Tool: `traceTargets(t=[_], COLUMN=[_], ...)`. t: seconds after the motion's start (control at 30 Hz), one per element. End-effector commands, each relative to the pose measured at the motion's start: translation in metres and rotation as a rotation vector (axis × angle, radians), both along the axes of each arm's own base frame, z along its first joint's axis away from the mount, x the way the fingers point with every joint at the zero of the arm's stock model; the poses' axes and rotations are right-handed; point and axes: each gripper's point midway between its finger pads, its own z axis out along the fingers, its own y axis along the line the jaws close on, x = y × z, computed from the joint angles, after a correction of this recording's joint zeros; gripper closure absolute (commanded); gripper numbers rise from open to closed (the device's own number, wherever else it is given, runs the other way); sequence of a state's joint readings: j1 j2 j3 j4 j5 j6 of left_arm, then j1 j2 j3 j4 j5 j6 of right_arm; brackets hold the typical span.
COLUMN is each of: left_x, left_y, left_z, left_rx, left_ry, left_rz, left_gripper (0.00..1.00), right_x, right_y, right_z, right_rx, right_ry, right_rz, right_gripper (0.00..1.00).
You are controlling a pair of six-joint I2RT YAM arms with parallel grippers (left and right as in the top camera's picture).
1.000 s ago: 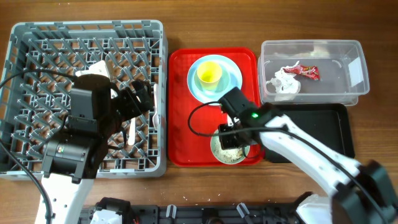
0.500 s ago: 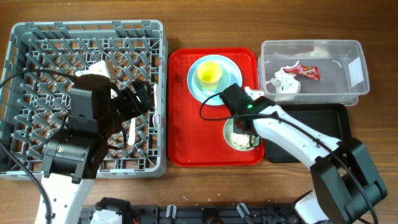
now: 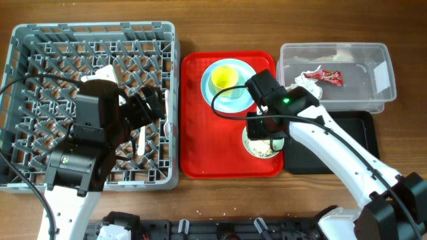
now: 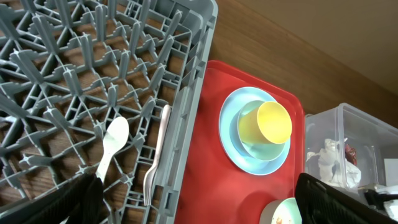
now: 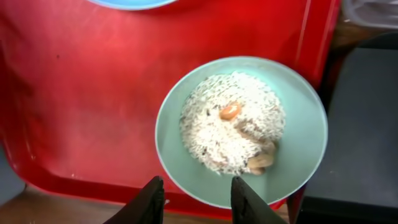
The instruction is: Sort waste into correct bins and load items into the dishwasher rack
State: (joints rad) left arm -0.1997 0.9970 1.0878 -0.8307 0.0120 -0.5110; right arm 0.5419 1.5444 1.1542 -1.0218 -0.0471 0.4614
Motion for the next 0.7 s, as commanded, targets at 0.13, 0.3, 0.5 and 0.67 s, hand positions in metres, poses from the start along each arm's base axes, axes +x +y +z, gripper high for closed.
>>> traceTargets(t=[0.13,0.3,0.5,0.67], left_x=[0.002,0.002,0.002,0.002], left_y=[0.003,0.003,0.003,0.003], left_z=[0.006,0.006,0.006,0.006], left_rx=[0.007,0.007,0.007,0.007], left_ry=[-0.018,-0.018,-0.018,-0.019], left_rz=[0.01,0.01,0.01,0.01], left_gripper=[0.0,0.0,0.0,0.0], right_x=[-0.027,-0.024,-0.021,-0.021], right_y=[0.033,0.038,0.038,0.035], right_z=[-0.043,-0.053,-0.055,-0.056], right_rx=[0.047,0.064,0.063,0.054], right_ry=[-0.007,-0.046,-0.057,-0.049], right_rz=[0.165,0.174,0.167,0.119], right_gripper=[0.57,0.53,0.68,0.74])
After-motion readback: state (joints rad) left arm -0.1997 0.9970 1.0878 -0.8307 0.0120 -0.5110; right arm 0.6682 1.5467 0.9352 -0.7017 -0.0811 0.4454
